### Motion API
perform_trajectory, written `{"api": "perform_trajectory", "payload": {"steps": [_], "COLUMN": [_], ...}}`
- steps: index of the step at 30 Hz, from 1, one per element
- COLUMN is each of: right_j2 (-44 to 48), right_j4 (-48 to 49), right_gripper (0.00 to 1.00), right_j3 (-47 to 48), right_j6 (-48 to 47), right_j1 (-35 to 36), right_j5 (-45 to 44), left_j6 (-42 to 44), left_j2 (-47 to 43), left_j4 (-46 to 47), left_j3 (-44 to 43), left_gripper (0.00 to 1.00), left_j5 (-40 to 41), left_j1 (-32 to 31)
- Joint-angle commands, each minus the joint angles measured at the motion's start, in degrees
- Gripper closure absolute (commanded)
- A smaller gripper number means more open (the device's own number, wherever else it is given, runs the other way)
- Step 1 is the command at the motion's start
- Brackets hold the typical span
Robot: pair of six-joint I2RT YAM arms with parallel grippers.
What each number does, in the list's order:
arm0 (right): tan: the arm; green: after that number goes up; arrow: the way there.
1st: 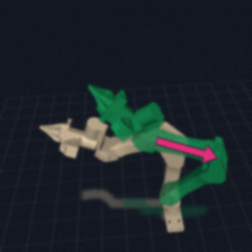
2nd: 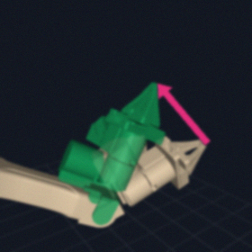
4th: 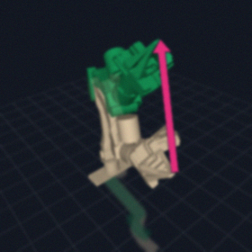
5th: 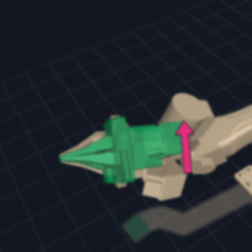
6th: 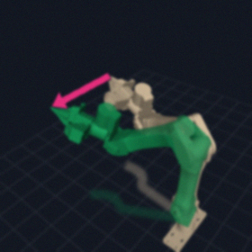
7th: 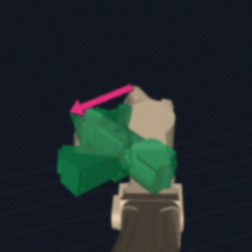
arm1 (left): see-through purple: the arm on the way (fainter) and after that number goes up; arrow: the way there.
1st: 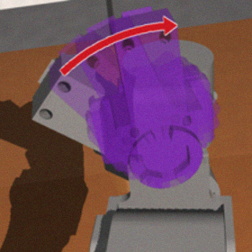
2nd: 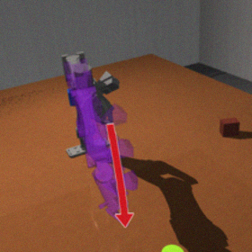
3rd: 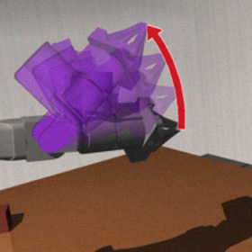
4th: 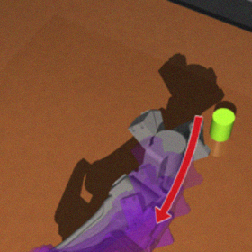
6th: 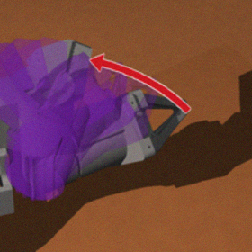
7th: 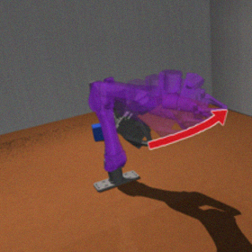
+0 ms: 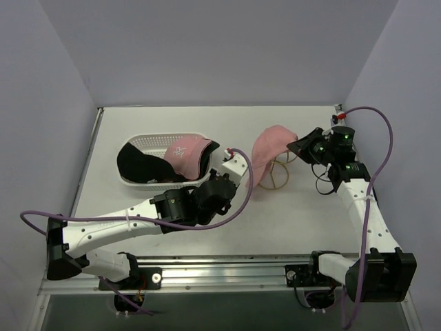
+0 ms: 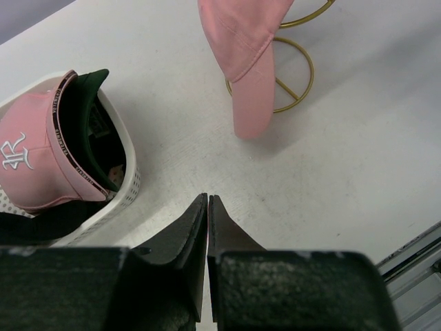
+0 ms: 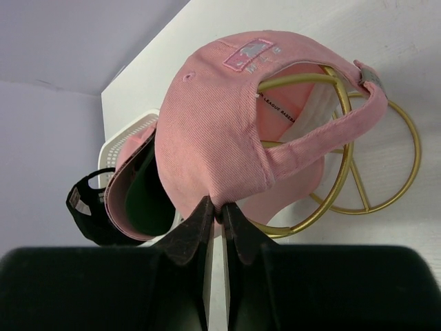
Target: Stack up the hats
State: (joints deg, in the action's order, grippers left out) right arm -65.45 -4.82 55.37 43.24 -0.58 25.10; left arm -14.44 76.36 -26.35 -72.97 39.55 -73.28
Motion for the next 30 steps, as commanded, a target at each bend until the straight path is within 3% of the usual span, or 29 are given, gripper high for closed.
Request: {"api": "perform_trajectory", "payload": {"steps": [1, 30], "right_j2": [0.4, 7.4], "right_j4": [-1.5, -7.0], "right_gripper": [0.97, 1.00], "right_j3": [-0.4, -8.2], "right_j6": [-1.5, -5.4], "right_j1": [0.2, 0.2], "right_j5": [-2.4, -5.2], "left_j6": [-0.7, -2.4], "left_j2": [-2.2, -3.4], "left_j4": [1.2, 0.4], "left_j3": [-0.2, 1.8], "left_gripper": [0.88, 0.87], "left_j5": [-0.4, 0.0], "left_j1": [0.4, 0.4]}}
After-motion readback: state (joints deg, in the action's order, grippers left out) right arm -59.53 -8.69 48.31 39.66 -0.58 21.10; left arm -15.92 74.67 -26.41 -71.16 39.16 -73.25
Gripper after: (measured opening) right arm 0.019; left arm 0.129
